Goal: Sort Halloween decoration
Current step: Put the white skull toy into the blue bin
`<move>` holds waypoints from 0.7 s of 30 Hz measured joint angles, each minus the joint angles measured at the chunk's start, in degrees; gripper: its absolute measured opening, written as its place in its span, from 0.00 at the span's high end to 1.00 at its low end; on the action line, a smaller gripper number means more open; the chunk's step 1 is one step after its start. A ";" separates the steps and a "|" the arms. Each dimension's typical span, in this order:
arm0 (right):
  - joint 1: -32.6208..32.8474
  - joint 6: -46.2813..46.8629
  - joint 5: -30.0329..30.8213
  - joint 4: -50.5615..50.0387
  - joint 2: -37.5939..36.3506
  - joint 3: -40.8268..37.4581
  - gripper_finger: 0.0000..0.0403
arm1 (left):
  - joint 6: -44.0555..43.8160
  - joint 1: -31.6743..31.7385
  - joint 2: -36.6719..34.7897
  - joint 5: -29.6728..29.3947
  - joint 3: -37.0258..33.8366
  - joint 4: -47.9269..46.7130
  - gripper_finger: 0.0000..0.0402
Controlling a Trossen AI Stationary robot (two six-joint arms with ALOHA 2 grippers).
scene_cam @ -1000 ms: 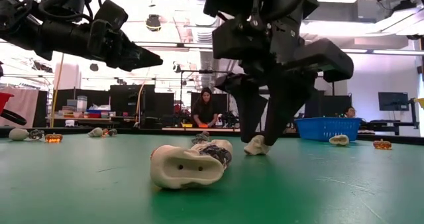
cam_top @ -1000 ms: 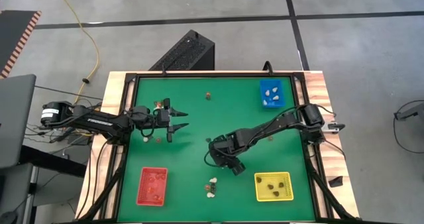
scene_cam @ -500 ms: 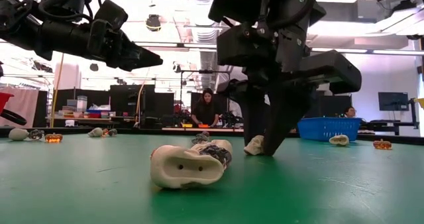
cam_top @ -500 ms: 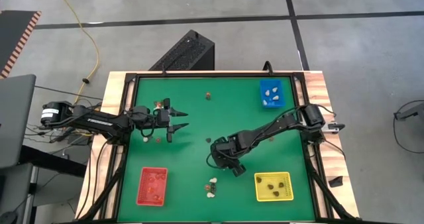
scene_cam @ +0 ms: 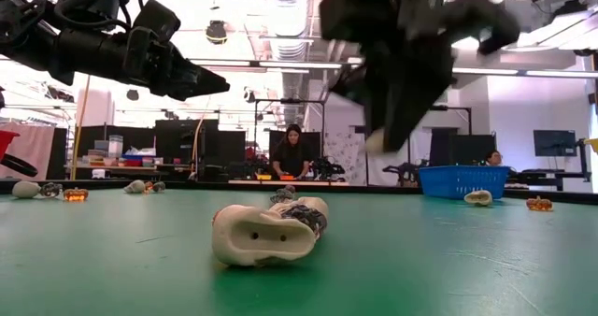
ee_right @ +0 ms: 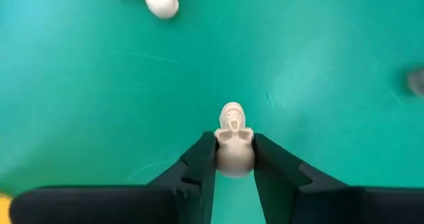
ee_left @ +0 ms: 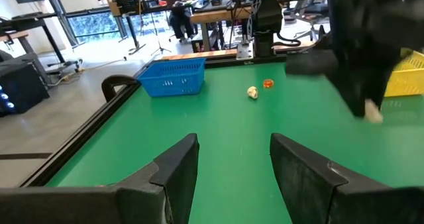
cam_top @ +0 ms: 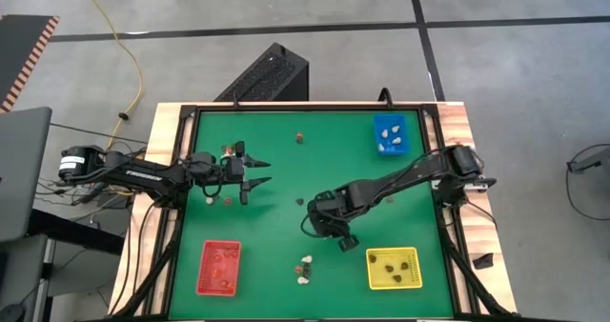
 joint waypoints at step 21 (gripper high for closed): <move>30.50 79.40 9.40 -9.10 -16.72 -15.98 0.70 | -0.89 0.00 0.00 2.91 0.00 0.20 0.56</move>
